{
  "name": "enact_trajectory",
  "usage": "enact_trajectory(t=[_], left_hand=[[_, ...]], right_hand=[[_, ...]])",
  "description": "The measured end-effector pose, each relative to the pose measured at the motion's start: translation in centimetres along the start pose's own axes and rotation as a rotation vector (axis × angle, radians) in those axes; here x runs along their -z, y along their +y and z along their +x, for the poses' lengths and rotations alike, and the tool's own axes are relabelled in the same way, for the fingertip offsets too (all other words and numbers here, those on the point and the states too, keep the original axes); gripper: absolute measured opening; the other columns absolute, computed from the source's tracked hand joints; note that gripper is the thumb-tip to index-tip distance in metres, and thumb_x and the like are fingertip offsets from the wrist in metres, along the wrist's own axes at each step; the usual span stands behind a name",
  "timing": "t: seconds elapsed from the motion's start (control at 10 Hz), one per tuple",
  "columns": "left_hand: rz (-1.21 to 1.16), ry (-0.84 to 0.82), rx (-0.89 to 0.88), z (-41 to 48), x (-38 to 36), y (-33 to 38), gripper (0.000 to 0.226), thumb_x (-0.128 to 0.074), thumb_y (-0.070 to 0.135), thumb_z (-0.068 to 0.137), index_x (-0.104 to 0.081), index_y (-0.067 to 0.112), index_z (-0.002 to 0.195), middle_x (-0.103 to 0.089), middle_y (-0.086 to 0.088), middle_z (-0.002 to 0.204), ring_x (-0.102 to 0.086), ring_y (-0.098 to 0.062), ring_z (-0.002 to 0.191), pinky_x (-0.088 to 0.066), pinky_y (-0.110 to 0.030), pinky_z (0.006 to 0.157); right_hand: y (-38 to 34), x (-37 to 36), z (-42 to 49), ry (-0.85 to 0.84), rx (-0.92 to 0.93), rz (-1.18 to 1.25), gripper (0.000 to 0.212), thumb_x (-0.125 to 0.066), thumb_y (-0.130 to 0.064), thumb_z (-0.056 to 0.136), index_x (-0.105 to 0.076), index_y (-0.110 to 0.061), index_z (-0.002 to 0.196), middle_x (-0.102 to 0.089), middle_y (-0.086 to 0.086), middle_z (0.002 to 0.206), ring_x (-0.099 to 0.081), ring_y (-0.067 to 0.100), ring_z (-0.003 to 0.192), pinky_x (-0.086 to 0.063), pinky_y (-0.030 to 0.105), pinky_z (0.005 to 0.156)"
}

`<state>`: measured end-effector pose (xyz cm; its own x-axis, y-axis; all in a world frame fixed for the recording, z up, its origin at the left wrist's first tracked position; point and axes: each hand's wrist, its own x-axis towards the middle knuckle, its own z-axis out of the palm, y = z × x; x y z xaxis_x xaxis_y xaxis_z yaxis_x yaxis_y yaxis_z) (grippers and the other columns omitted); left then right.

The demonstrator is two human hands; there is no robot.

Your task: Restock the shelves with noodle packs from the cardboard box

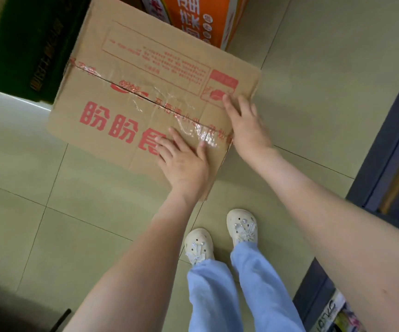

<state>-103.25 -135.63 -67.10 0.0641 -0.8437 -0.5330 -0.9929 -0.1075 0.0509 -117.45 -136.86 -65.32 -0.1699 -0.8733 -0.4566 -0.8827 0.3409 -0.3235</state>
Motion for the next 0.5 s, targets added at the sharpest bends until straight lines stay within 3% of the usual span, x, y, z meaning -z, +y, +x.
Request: enact_trajectory(t=[0.1, 0.2, 0.3, 0.4, 0.5], left_hand=[[0.081, 0.012, -0.030, 1.2, 0.4, 1.6, 0.081, -0.026, 0.054, 0.098, 0.006, 0.000, 0.150, -0.007, -0.032, 0.153, -0.013, -0.040, 0.140, -0.012, -0.047, 0.113], [0.113, 0.046, -0.037, 1.2, 1.2, 2.5, 0.082, -0.034, 0.051, 0.096, -0.002, 0.000, 0.150, -0.017, -0.027, 0.152, -0.021, -0.037, 0.137, -0.016, -0.045, 0.111], [0.101, 0.127, -0.187, 0.2, 2.1, 3.4, 0.073, -0.049, 0.036, 0.089, -0.024, -0.001, 0.146, -0.034, -0.023, 0.145, -0.039, -0.038, 0.125, -0.029, -0.045, 0.103], [0.074, 0.032, -0.380, -1.1, 3.5, 4.8, 0.059, -0.050, 0.026, 0.087, -0.036, 0.002, 0.139, -0.039, -0.021, 0.140, -0.043, -0.039, 0.118, -0.035, -0.044, 0.095], [0.155, -0.156, -0.538, -4.1, 6.3, 6.3, 0.056, -0.035, 0.017, 0.092, -0.025, 0.004, 0.145, -0.032, -0.015, 0.145, -0.037, -0.032, 0.127, -0.034, -0.037, 0.097]], right_hand=[[0.6, 0.2, 1.9, -0.024, -0.037, 0.081, 0.086, -0.040, 0.009, 0.088, 0.001, -0.029, 0.153, 0.011, -0.004, 0.160, -0.016, 0.030, 0.138, -0.028, 0.038, 0.109], [0.8, 0.2, 2.8, -0.055, -0.052, 0.116, 0.090, -0.038, 0.012, 0.086, 0.003, -0.032, 0.152, 0.016, -0.007, 0.159, -0.007, 0.032, 0.144, -0.026, 0.042, 0.114], [0.7, 1.3, 1.7, 0.008, -0.058, 0.103, 0.071, -0.039, 0.002, 0.091, -0.011, -0.019, 0.153, -0.001, 0.003, 0.160, -0.005, 0.030, 0.146, -0.016, 0.043, 0.117], [-0.6, 3.0, -1.9, 0.079, -0.138, 0.264, 0.048, -0.038, -0.005, 0.093, -0.039, -0.008, 0.141, -0.038, 0.014, 0.144, -0.033, 0.032, 0.133, -0.029, 0.036, 0.107], [-1.3, 6.6, -5.6, -0.074, -0.207, 0.403, 0.034, -0.036, -0.009, 0.097, -0.053, -0.006, 0.127, -0.054, 0.017, 0.126, -0.049, 0.031, 0.118, -0.034, 0.031, 0.084]])
